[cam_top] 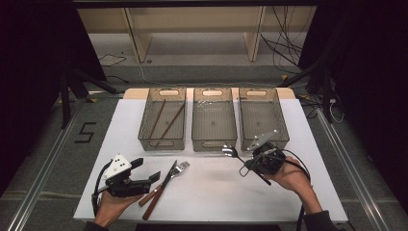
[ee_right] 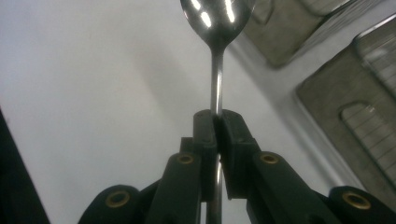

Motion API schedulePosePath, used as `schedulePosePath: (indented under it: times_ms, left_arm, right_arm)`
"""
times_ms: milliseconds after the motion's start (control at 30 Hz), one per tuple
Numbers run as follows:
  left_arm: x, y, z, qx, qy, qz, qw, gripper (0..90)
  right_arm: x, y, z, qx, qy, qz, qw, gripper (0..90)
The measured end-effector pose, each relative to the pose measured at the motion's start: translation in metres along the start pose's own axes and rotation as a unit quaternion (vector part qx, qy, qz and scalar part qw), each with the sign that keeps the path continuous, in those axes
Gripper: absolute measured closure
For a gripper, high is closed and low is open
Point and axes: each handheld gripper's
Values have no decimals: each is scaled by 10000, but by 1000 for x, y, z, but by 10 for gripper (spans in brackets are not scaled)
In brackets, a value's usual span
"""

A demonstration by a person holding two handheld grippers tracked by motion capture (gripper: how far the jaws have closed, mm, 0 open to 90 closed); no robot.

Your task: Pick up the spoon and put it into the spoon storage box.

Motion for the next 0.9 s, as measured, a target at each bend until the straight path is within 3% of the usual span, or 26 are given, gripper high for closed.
schedulePosePath:
  times_ms: [333,900]
  left_arm:
    - [0,-1,1,-19,-24,-11,10000,173]
    - [0,-1,2,-42,-68,-63,9999,161]
  right_arm:
    - [32,-1,-19,-142,535,-654,9963,857]
    - [85,6,-37,-238,934,-1108,9892,856]
Point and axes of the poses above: each handheld gripper's, and its own axes: y roughly forward along the jaws, x roughly out of its top, z roughly to its left, and after that the axes turned 1 degree about x, right-handed
